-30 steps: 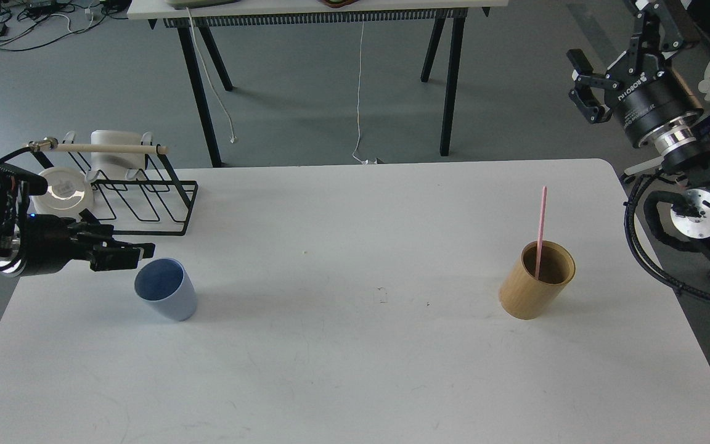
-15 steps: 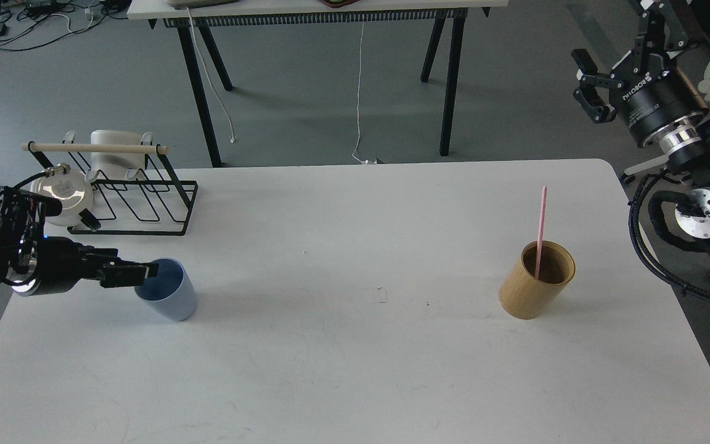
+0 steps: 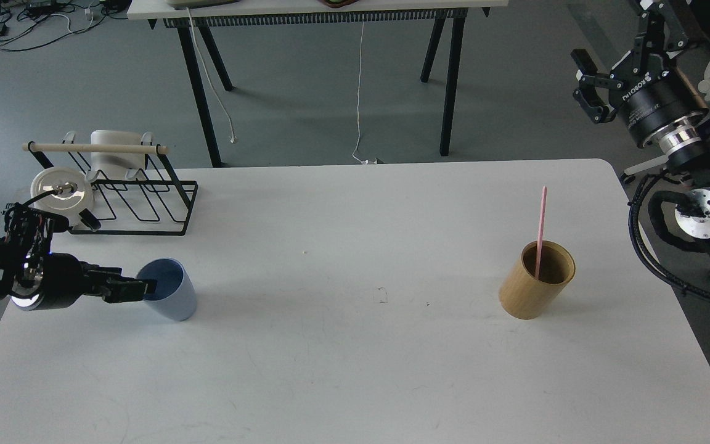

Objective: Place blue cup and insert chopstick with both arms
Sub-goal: 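Close the left gripper on the light blue cup, then lift the blue cup with the left gripper and carry it toward table center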

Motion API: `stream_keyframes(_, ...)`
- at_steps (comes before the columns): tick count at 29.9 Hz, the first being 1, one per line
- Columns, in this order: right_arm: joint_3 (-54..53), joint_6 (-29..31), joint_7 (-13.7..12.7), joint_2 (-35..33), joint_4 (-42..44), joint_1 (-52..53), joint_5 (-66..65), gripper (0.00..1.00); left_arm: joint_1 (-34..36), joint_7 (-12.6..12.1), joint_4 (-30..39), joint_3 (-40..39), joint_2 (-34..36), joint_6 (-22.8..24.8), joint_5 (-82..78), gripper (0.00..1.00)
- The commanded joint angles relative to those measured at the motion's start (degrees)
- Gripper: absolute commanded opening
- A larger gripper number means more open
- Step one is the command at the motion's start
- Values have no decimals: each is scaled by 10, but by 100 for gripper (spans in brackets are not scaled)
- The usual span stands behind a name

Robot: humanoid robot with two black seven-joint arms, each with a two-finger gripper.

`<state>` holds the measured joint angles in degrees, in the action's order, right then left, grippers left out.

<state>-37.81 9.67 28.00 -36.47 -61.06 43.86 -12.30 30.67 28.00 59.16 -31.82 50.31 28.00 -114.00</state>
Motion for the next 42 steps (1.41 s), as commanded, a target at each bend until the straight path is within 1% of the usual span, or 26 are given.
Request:
stream_keyframes(1, 0, 0, 0, 1, 0, -3, 0, 100, 0, 0, 0, 1, 0, 0, -1, 32)
stream_keyframes(3, -1, 0, 0, 0, -1, -6, 0, 100, 0, 0, 0, 1, 0, 0, 0, 28)
stream_keyframes(4, -1, 0, 0, 0, -1, -6, 0, 100, 0, 0, 0, 1, 0, 0, 0, 25)
stream_keyframes(5, -1, 0, 0, 0, -1, -7, 0, 100, 0, 0, -1, 1, -1, 0, 0, 15)
stream_keyframes(6, -1, 0, 0, 0, -1, -7, 0, 100, 0, 0, 0, 1, -1, 0, 0, 9)
stream_keyframes(8, -1, 0, 0, 0, -1, -7, 0, 100, 0, 0, 0, 1, -2, 0, 0, 3)
stream_keyframes(10, -1, 0, 0, 0, -1, -7, 0, 100, 2, 0, 0, 1, -7, 0, 0, 0)
stream_keyframes(13, -1, 0, 0, 0, -1, -7, 0, 100, 3, 0, 2, -1, -7, -3, 0, 0)
stream_keyframes(16, -2, 0, 0, 0, 0, -7, 0, 100, 5, 0, 2, 1, -6, -47, 0, 0)
stream_keyframes(17, -2, 0, 0, 0, 1, -7, 0, 100, 5, 0, 5, 1, -4, -51, 1, 0)
stream_keyframes(23, -3, 0, 0, 0, 3, -7, 0, 100, 11, 0, 23, -5, -1, -51, 0, 0)
stream_keyframes(26, -5, 0, 0, 1, 16, -6, 0, 100, 21, 0, 44, -5, -2, -50, -1, 0)
stream_keyframes(28, -10, 0, 0, 2, 32, -4, 1, 100, 42, 0, 73, -5, -2, -38, -12, 0)
stream_keyframes(31, -24, 0, 0, 3, 49, -2, 3, 100, 91, 0, 97, -4, -9, 0, -53, 0)
stream_keyframes(33, -34, 0, 0, 3, 55, -1, 4, 100, 130, 0, 99, -3, -28, 0, -105, 0)
stream_keyframes(38, -56, -3, 0, 2, 90, -1, 7, 100, 191, 0, 91, 7, -93, 0, -110, 0)
stream_keyframes(40, -71, -3, 0, 1, 109, -2, 25, 100, 212, 0, 83, 27, -113, 0, -110, 0)
stream_keyframes(42, -79, -3, 0, 1, 122, -3, 58, 100, 236, 0, 60, 68, -143, 0, -110, 0)
